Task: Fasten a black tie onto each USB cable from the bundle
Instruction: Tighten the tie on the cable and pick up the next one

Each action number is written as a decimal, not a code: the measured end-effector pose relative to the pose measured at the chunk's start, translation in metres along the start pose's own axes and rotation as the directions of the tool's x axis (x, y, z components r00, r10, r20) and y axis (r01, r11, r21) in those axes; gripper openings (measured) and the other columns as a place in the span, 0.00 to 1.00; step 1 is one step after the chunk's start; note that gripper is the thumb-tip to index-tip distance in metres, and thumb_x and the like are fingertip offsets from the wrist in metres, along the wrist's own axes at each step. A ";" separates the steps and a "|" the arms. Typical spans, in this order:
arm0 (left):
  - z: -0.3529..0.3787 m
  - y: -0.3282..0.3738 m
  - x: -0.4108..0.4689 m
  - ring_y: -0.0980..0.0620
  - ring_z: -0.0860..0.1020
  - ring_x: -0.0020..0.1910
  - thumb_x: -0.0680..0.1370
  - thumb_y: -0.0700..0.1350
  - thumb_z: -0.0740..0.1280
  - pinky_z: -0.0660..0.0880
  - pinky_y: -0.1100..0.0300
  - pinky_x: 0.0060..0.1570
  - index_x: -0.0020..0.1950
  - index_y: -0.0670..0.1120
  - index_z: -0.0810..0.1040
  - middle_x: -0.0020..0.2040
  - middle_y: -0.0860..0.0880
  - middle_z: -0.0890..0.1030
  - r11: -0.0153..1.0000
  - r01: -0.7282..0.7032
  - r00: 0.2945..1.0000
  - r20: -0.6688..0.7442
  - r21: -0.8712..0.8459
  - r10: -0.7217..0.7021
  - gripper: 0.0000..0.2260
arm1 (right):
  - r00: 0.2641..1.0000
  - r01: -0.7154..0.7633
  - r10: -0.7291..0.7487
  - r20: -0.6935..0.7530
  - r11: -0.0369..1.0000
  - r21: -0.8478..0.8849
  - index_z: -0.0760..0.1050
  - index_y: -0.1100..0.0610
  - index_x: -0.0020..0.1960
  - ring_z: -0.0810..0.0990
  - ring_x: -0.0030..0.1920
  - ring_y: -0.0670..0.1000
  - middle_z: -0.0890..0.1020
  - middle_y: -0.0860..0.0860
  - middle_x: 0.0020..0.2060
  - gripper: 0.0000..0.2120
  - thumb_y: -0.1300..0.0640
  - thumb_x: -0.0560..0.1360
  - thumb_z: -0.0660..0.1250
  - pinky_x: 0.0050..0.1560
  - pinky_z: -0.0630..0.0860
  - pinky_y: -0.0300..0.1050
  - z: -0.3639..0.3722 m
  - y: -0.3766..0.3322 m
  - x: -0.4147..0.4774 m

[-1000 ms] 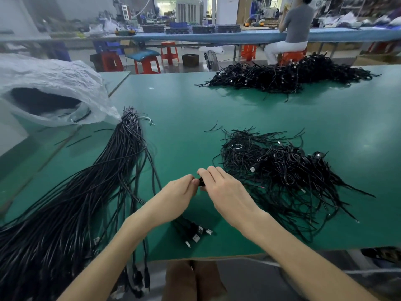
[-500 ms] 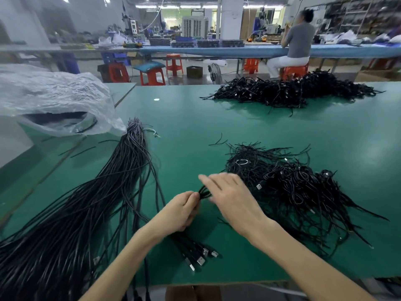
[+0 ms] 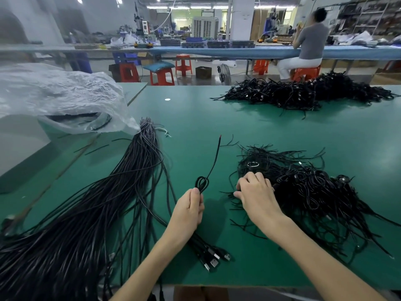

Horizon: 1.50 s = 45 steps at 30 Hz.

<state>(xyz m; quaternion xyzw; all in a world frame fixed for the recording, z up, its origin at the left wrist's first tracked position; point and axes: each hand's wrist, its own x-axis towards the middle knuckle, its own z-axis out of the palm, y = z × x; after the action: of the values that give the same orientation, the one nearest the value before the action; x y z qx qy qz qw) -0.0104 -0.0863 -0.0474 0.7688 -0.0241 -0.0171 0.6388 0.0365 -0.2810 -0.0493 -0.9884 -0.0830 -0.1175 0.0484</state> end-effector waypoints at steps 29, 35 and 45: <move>-0.002 -0.007 0.002 0.55 0.59 0.27 0.88 0.51 0.50 0.60 0.67 0.25 0.43 0.44 0.65 0.32 0.53 0.62 1.000 -0.006 1.000 0.010 -0.011 0.006 0.17 | 0.866 0.087 0.382 -0.324 0.521 0.849 0.77 0.53 0.49 0.78 0.33 0.46 0.85 0.44 0.39 0.04 0.55 0.82 0.67 0.35 0.75 0.39 -0.059 -0.012 -0.007; -0.003 -0.006 0.003 0.56 0.59 0.27 0.88 0.50 0.50 0.59 0.66 0.25 0.44 0.44 0.65 0.32 0.53 0.62 0.999 -0.003 1.000 0.028 -0.037 0.004 0.17 | 0.928 0.103 0.357 -0.104 0.021 0.994 0.78 0.59 0.50 0.75 0.33 0.46 0.87 0.53 0.41 0.04 0.58 0.81 0.68 0.32 0.72 0.34 -0.055 -0.049 -0.019; -0.003 -0.005 0.001 0.57 0.60 0.27 0.88 0.53 0.51 0.60 0.67 0.24 0.44 0.43 0.66 0.32 0.53 0.62 0.997 -0.010 1.000 0.015 -0.075 0.011 0.17 | 0.895 -0.058 0.441 0.066 -0.031 0.998 0.79 0.56 0.50 0.77 0.34 0.46 0.87 0.50 0.41 0.06 0.54 0.82 0.68 0.42 0.75 0.45 0.004 -0.081 -0.028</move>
<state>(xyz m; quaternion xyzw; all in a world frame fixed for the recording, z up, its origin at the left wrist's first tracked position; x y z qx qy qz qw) -0.0094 -0.0825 -0.0515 0.7438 -0.0323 -0.0204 0.6673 -0.0040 -0.2051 -0.0541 -0.6399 0.0492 -0.1498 0.7521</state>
